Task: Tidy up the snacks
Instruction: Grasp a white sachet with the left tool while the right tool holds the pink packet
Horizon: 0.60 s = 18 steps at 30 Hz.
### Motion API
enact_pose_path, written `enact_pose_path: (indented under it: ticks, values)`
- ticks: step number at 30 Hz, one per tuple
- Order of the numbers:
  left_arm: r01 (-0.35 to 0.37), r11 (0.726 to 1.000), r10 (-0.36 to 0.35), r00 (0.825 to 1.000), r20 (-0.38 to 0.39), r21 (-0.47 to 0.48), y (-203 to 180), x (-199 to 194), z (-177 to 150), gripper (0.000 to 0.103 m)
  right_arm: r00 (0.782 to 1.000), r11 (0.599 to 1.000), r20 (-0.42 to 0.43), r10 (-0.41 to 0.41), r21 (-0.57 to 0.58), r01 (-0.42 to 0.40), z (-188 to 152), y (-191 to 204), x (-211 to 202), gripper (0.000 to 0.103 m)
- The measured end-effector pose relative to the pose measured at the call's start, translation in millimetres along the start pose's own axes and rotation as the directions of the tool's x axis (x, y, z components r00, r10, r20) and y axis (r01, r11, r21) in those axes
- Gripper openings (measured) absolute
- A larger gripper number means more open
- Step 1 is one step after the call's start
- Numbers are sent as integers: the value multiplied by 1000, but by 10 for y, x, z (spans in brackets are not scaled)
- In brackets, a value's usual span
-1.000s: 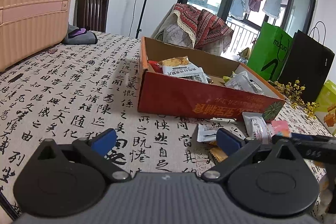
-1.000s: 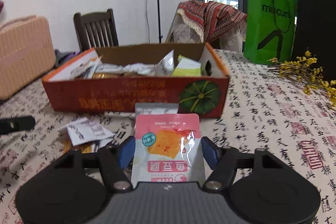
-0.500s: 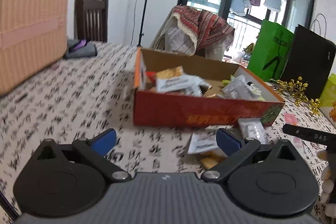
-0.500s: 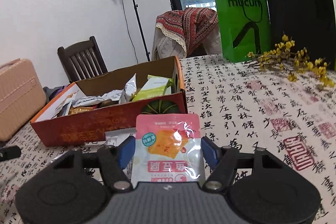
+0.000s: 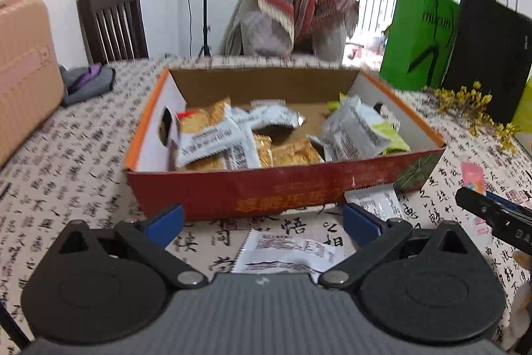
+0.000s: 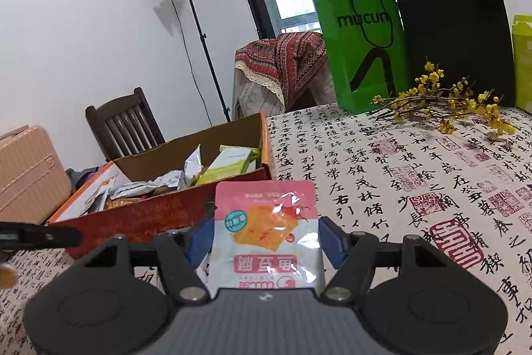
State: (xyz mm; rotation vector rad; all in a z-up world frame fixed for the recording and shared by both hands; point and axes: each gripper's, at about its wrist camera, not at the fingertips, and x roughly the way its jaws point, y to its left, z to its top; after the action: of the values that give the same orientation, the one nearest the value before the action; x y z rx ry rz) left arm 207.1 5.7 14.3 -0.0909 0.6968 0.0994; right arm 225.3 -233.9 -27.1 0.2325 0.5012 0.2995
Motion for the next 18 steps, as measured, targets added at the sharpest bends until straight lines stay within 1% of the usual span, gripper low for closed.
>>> enact_pose_path:
  ticks: [6,8,10,13,17,18]
  values:
    - [-5,1000,3,997,-79,-22,-45,258,-21,103,1000,1000,-12,-15,8,15,-9,-18,27,67]
    - [-22,1000,21,992,-127,-6,-78,339,-51,103,1000,1000,-8,-14,8,14,-8,-19,21,67]
    - [-32,999,34,987,-156,17,-109,384,-106,103,1000,1000,-8,-13,9,13,-8,-19,22,67]
    - [-16,999,21,985,-172,30,-133,397,-181,103,1000,1000,-3,-10,6,10,-5,-16,9,67]
    - [2,1000,2,981,-195,18,-160,468,-243,103,1000,1000,-7,-11,5,11,-8,-14,15,67]
    - [-3,1000,7,982,-187,24,-174,472,-260,103,1000,1000,-6,-11,5,11,-8,-14,15,67]
